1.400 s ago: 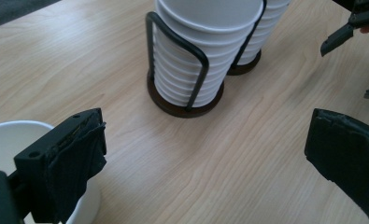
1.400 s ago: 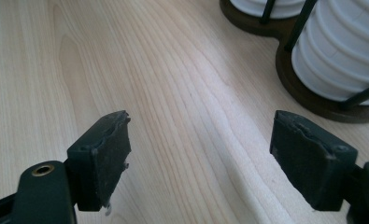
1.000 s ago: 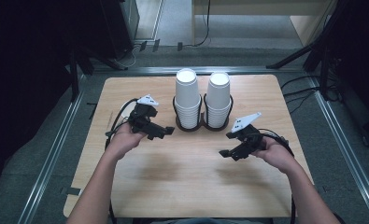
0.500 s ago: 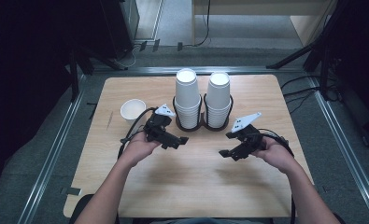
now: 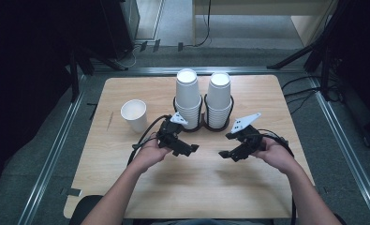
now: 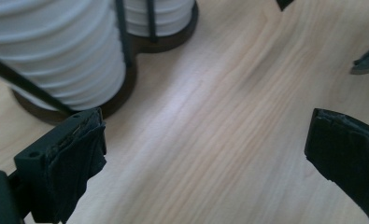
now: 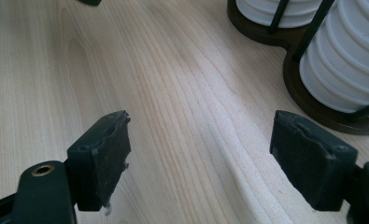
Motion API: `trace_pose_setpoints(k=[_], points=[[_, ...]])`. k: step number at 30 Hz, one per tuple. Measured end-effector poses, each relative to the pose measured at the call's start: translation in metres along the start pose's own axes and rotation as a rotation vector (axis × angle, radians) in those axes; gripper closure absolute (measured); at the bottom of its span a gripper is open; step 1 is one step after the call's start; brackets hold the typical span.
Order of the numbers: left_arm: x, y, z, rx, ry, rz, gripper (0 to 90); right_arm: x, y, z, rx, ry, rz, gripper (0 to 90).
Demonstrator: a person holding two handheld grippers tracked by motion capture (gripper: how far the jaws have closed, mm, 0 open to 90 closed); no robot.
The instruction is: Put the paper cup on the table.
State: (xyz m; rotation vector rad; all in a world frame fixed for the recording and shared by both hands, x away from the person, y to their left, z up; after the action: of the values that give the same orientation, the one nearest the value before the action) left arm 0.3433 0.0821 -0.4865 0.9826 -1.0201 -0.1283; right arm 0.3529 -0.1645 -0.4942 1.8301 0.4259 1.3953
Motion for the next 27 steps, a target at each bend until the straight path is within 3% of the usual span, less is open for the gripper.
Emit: trace_pose_setpoints(k=[2, 5, 9, 14, 17, 27], points=[[0.000, -0.002, 0.003, -0.013, 0.001, 0.007, 0.0, 0.000, -0.001, 0.000, 0.003, 0.003, -0.001, 20.2], [-0.001, -0.006, 0.005, 0.000, -0.017, 0.004, 0.0, 0.001, -0.002, 0.000, 0.006, 0.007, -0.002, 20.2], [-0.001, -0.009, 0.006, -0.036, 0.020, 0.026, 0.0, 0.003, -0.003, 0.000, 0.009, 0.012, -0.002, 20.2], [-0.002, -0.012, 0.005, -0.001, 0.005, 0.021, 0.0, 0.003, -0.004, 0.000, 0.012, 0.017, -0.006, 20.2], [-0.004, -0.013, 0.005, 0.029, -0.024, 0.012, 0.0, 0.003, -0.004, 0.000, 0.011, 0.017, -0.005, 20.2], [-0.005, -0.014, 0.003, 0.064, -0.032, 0.015, 0.0, 0.003, -0.004, 0.000, 0.013, 0.016, -0.007, 20.2]])
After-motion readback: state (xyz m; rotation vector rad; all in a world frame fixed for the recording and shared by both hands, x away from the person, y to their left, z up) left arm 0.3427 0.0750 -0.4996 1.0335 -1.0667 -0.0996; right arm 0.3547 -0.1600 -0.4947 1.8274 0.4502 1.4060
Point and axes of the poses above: each handheld gripper's, and its own axes: y roughly backward along the jaws, x roughly out of its top, z roughly to its right, the point moved 2 cm from there along -y, roughly forward along the jaws, and after that the axes turned 1 degree about -x, right-handed, at the moved point
